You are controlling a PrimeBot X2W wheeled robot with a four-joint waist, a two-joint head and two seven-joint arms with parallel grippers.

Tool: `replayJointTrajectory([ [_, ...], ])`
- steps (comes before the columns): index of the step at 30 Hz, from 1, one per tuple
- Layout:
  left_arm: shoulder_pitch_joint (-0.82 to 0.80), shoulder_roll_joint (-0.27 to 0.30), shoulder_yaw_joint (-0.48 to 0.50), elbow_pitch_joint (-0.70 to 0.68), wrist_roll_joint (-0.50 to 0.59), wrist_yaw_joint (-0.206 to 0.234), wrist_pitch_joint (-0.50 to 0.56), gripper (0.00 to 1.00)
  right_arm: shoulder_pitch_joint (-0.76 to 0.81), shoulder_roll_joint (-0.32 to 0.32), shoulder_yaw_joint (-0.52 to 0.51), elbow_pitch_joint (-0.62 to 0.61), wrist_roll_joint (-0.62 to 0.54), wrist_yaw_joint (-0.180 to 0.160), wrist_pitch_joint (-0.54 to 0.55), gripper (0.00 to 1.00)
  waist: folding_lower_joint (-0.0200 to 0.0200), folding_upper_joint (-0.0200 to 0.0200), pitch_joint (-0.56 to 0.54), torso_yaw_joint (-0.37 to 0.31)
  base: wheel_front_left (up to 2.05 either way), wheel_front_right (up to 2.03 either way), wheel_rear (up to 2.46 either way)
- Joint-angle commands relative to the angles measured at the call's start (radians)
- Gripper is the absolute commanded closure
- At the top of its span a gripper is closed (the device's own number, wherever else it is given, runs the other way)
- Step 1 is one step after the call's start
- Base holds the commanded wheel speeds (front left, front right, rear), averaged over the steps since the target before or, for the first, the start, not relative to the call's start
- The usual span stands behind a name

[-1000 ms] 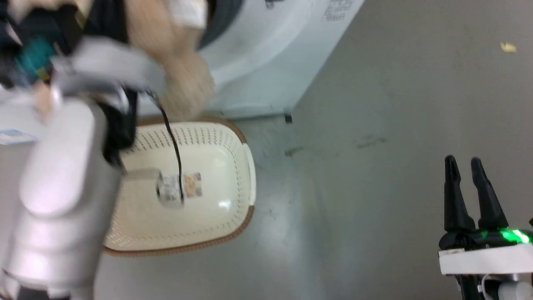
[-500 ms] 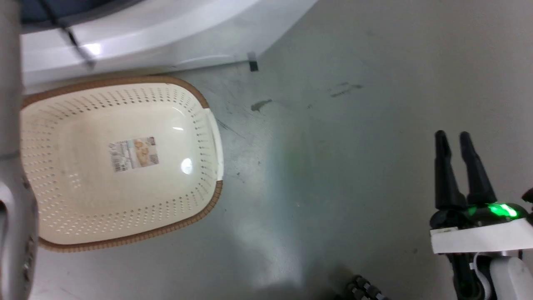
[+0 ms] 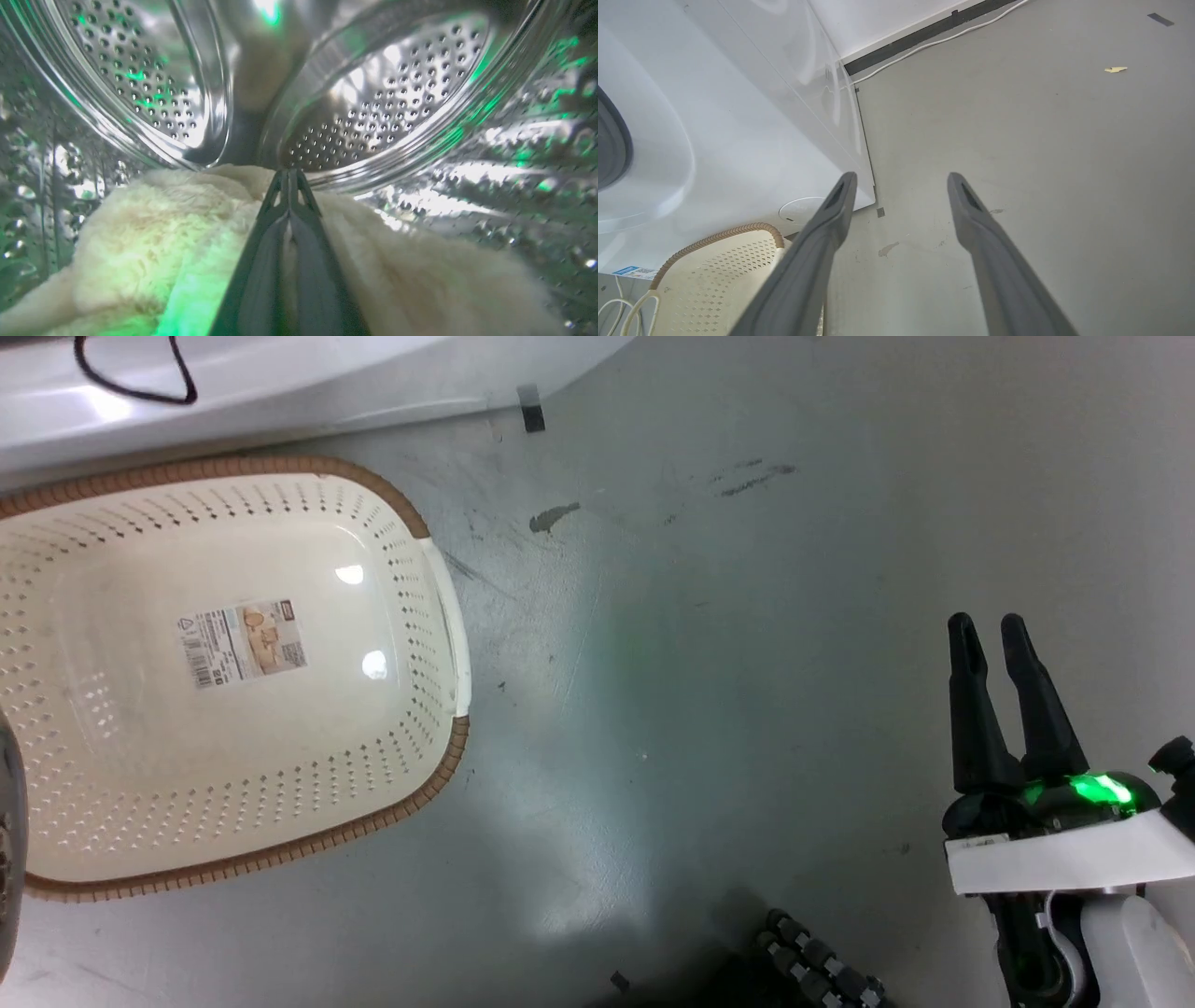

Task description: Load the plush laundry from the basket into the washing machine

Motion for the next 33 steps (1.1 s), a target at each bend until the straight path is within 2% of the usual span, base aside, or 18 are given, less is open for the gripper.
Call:
replayJointTrajectory([
  [1,-0.017,0.005,-0.004,0.009,0.004,0.001,-0.013,1.0,-0.018,-0.005,0.002,-0.003,0.007,0.001,-0.004,0.0,-0.0002,-0.0001,0.004,0.0,0.0,0.0,0.0],
  [2,-0.017,0.003,-0.006,0.021,0.003,-0.002,-0.018,1.0,-0.019,-0.006,0.002,-0.003,0.007,0.001,-0.004,0.0,-0.0002,-0.0001,0.006,0.0,0.0,0.0,0.0],
  [3,-0.019,0.001,-0.006,0.031,0.001,-0.004,-0.025,0.9,-0.02,-0.008,0.0,-0.003,0.008,0.001,-0.004,0.0,-0.0002,-0.0001,0.008,0.001,0.0,0.0,0.0],
  [4,-0.022,0.0,-0.009,0.04,0.002,-0.003,-0.035,0.02,-0.022,-0.009,-0.002,-0.002,0.008,0.001,-0.004,0.0,-0.0002,-0.0001,0.009,0.003,0.0,0.0,0.0],
  [10,-0.026,-0.004,-0.029,0.094,0.007,-0.021,-0.091,0.0,-0.032,-0.011,-0.012,-0.001,0.003,0.001,-0.004,0.0,-0.0002,-0.0001,-0.01,0.016,0.0,0.0,0.0],
  [18,0.066,-0.027,-0.015,0.146,-0.037,-0.052,-0.16,0.0,-0.019,-0.006,-0.04,0.003,-0.023,0.001,-0.004,0.0,-0.0002,-0.0001,-0.127,0.05,0.0,0.0,0.0],
  [27,0.353,-0.058,-0.017,0.14,-0.076,-0.129,-0.185,0.0,0.077,-0.009,-0.072,-0.004,-0.093,0.001,-0.004,0.0,-0.0002,-0.0001,-0.363,0.128,0.0,0.0,0.0],
  [33,0.634,-0.092,-0.043,0.021,-0.069,-0.177,-0.186,0.0,0.162,0.004,-0.086,0.003,-0.144,0.001,-0.004,0.0,-0.0002,-0.0001,-0.536,0.184,0.0,0.0,0.0],
])
